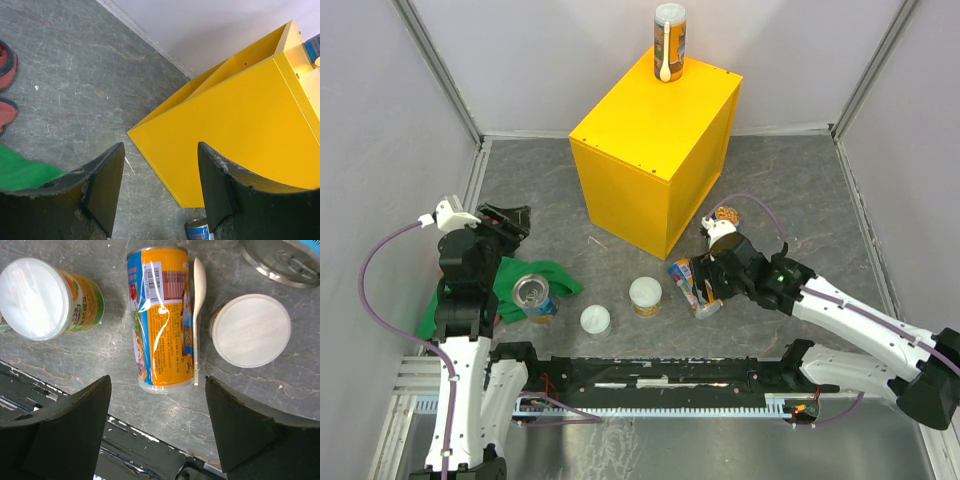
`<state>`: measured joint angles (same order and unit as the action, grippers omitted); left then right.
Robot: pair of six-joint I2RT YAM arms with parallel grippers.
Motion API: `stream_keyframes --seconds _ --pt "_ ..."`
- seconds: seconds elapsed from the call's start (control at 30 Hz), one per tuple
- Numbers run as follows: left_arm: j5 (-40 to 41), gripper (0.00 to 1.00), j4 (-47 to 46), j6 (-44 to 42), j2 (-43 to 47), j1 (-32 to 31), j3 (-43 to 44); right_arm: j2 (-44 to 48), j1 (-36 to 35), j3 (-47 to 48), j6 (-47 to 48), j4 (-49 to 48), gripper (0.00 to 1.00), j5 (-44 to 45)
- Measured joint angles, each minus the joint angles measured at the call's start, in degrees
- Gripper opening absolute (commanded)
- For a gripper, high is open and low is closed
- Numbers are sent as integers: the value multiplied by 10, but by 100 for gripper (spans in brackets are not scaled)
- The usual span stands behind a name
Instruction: Place and organize the canned foods onto the counter
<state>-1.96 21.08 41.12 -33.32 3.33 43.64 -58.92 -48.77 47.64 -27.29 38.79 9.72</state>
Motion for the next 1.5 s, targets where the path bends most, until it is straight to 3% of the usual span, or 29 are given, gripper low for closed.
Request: stream_keyframes --seconds 0.53,0.7,1.13,1.33,1.5 --pt "4 68 3 0 0 0 2 -34 -55 -64 -44 -29 88 15" --pt "10 68 14 -4 1 -1 12 -57 -65 -70 -49 -37 94 30" --pt "21 69 27 -12 5 -6 14 -126 -75 -70 -50 -50 95 74" --pt "26 69 27 -14 4 -7 14 -153 -75 -70 -49 -67 93 78" --pt "34 69 28 -19 4 -9 14 -167 -75 -70 -46 -77 80 84"
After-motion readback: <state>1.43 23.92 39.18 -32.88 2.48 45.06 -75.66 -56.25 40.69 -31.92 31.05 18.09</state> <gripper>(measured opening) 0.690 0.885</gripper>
